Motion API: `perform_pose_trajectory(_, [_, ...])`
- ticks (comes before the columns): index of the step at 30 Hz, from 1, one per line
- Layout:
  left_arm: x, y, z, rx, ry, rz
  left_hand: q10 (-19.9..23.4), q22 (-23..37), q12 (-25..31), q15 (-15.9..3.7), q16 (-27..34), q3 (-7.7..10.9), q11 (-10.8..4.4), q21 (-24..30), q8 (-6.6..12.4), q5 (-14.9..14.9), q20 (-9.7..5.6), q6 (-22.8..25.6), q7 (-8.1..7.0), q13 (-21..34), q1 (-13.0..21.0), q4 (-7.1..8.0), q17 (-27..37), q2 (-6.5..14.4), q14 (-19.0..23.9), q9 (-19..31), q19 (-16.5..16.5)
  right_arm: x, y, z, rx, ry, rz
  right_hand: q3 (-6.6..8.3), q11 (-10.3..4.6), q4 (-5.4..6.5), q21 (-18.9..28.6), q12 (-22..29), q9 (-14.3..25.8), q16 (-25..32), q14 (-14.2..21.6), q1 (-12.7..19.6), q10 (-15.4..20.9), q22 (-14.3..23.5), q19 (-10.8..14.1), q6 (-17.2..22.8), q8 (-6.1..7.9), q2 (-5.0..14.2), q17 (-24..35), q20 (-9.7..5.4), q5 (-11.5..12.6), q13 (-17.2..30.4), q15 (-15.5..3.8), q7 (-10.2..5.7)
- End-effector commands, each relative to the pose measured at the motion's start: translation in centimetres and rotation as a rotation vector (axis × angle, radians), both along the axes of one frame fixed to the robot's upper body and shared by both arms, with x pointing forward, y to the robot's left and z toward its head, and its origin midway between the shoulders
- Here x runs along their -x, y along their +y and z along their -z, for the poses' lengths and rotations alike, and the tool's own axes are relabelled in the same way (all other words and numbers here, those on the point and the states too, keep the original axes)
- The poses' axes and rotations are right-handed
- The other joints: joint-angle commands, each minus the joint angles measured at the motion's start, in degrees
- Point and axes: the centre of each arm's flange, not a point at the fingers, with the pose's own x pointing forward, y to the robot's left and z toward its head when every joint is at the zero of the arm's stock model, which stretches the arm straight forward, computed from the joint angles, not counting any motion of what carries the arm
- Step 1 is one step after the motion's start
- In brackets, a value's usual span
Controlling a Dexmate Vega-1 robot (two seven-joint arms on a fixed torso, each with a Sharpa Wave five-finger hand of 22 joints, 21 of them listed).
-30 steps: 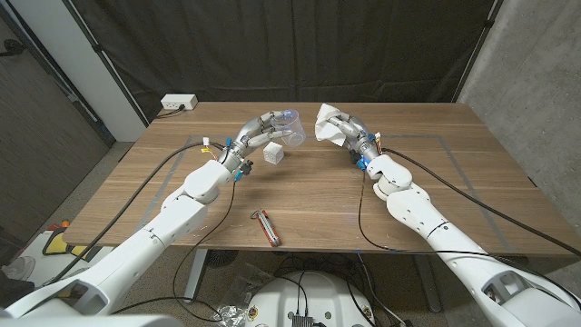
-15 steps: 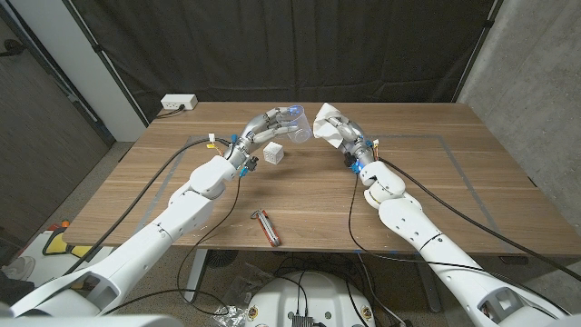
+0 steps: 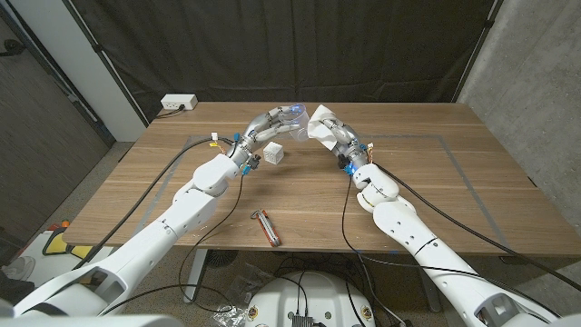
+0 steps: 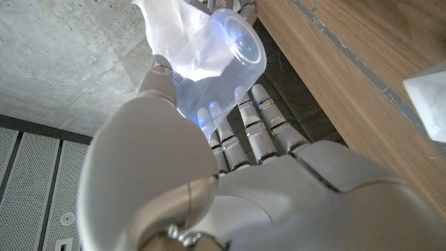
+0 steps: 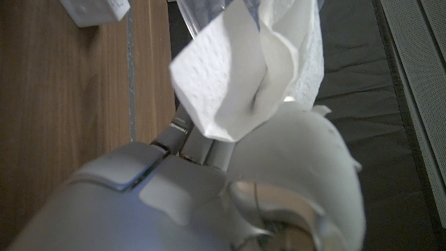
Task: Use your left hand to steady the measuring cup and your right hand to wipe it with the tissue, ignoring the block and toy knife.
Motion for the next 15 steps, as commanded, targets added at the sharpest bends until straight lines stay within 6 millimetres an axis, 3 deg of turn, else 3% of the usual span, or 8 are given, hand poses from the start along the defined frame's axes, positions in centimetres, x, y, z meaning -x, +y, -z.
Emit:
perform_pose_trajectory(1, [-0.8, -0.5, 0.0, 0.002, 0.017, 0.018, -0.40, 0.03, 0.12, -8.44, -0.05, 0.37, -0.24, 0.55, 0.30, 0.46, -0.07, 0.20, 0.48, 0.16, -1.75, 0.21, 0.28, 1.38, 0.43, 0.16, -0.11, 1.0, 0.7, 0.1, 0.021, 0.007, 0.085, -0.38, 0.06, -0.04, 0.54, -0.20, 0.12, -0.02, 0.60, 0.14, 0.62, -0.19, -0.19, 1.05, 0.20, -0.33, 0.26, -4.02, 0.13, 0.33, -2.95, 0.44])
perform_pose_trajectory(15, [-1.6, -1.1, 0.2, -0.025, 0.038, 0.015, -0.31, 0.00, 0.18, -8.44, -0.08, 0.41, -0.21, 0.83, 0.39, 0.47, 0.04, 0.29, 0.60, 0.24, -1.84, 0.18, 0.40, 1.42, 0.45, 0.15, -0.29, 3.5, 1.1, -1.8, 0.170, -0.202, 0.285, -0.49, 0.16, -0.07, 1.63, -0.62, -0.03, -0.51, 0.92, 0.25, 0.82, -1.70, -0.33, 1.18, 0.06, -0.47, 0.37, -4.21, 0.21, 0.49, -2.96, 0.53])
